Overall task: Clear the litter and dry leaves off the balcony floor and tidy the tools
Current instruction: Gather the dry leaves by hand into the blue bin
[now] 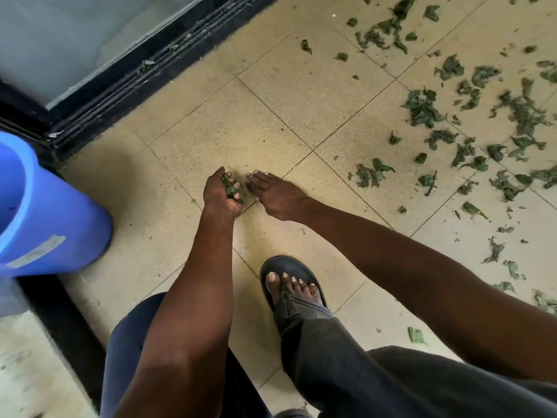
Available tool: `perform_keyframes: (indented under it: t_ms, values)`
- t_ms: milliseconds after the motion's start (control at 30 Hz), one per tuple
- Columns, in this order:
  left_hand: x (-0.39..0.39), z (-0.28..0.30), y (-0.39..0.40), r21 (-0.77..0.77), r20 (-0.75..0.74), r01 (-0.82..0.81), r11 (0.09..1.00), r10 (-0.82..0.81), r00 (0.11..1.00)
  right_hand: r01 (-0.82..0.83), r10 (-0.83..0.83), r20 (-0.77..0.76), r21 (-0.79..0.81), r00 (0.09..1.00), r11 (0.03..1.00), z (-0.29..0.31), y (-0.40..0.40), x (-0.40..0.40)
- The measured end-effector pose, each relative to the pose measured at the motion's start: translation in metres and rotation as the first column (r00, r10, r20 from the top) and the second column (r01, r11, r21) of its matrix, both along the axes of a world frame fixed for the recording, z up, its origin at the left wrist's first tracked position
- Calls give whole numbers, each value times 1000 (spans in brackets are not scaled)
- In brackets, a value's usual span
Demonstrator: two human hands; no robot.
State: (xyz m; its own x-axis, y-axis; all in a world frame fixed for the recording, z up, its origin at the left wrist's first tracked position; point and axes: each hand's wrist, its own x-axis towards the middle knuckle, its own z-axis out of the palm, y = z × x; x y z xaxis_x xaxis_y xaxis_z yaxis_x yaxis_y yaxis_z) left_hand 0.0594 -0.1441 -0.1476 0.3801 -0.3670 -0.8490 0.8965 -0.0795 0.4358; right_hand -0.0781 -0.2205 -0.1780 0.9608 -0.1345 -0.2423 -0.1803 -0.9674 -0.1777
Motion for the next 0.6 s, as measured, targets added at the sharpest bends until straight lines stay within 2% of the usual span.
perform_keyframes:
  t_ms: [167, 267, 300, 367, 433, 467, 533, 600]
  values:
    - [-19, -5, -5, -25, -15, 37, 999, -38, 999, -219, 221, 139, -29, 965, 975, -11, 4, -82]
    - [-36, -7, -11, -27, -13, 77, 997, -77, 997, -235, 240, 169, -48, 956, 971, -15, -2, -145]
    - [-42, -7, -14, -26, -13, 94, 995, -95, 995, -180, 189, 173, -67, 967, 981, -12, -7, -163]
    - [-54, -7, -19, -21, -11, 138, 990, -138, 990, 64, -50, 167, -79, 985, 995, -6, -22, -190]
    - [-66, -7, -25, -15, -7, 184, 983, -184, 983, 362, -347, 177, -59, 921, 930, 3, -31, -206]
    - [-73, -7, -28, -12, -5, 203, 979, -203, 979, 457, -443, 178, -47, 879, 888, 6, -30, -211]
    - [-87, -6, -36, -14, -3, 241, 971, -241, 971, 511, -507, 131, 0, 852, 859, 5, -14, -215]
    - [-103, -6, -44, -24, -3, 281, 959, -281, 960, 367, -370, 47, 66, 928, 928, 3, 13, -213]
